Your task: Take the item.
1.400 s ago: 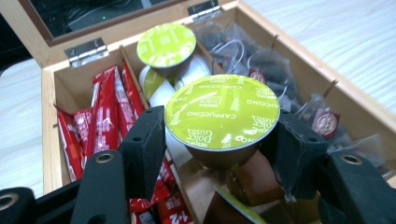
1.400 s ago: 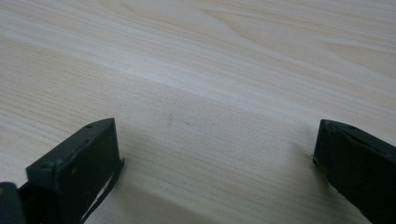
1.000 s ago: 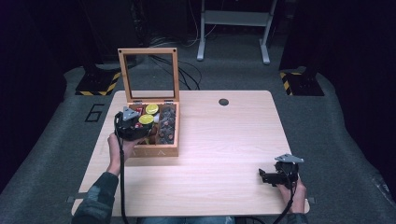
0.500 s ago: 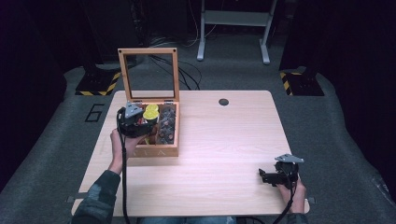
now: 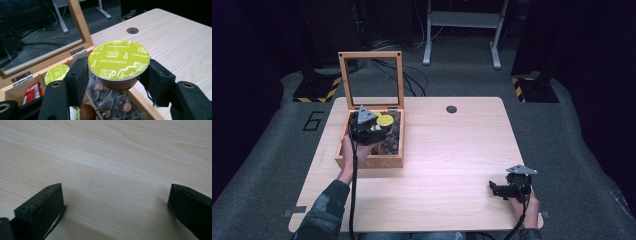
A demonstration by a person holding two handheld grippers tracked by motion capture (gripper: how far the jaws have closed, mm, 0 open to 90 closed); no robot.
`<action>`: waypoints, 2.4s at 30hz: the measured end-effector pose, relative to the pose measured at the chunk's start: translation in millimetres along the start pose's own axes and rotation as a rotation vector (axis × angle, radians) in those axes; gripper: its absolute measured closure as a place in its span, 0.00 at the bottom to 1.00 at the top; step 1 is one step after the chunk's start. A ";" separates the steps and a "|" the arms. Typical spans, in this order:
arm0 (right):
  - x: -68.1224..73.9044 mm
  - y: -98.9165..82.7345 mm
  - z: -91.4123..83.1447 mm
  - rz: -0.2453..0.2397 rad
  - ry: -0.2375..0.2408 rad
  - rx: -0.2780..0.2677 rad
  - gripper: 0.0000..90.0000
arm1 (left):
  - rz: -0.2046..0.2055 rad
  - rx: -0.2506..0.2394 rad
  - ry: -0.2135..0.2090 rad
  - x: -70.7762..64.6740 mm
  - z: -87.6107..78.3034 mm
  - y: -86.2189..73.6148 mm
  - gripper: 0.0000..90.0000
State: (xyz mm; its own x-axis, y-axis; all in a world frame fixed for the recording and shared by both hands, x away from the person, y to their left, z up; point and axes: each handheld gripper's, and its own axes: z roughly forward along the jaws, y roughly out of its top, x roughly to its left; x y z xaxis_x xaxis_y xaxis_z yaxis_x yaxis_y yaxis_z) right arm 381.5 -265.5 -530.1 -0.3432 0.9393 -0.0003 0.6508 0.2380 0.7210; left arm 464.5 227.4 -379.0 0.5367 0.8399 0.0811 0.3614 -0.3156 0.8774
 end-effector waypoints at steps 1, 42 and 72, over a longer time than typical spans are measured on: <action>0.0 0.0 0.0 0.000 0.000 0.000 0.00 | 0.000 0.000 0.000 0.0 0.0 0.0 0.45; 0.1 -0.1 -0.3 -0.002 0.007 0.001 0.00 | 0.018 0.028 -0.188 -77.2 66.4 -1.5 0.45; 0.2 0.0 -0.3 0.001 0.005 0.000 0.01 | 0.001 0.063 -0.230 -119.1 109.5 -30.7 0.45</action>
State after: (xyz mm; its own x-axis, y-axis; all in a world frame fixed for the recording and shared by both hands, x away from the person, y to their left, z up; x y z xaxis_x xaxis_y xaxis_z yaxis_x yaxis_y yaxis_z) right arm 381.3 -265.3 -530.0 -0.3464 0.9381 0.0041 0.6511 0.2373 0.7209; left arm 473.0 88.7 -467.4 0.6944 0.7188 -0.0342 0.4035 -0.3496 0.8455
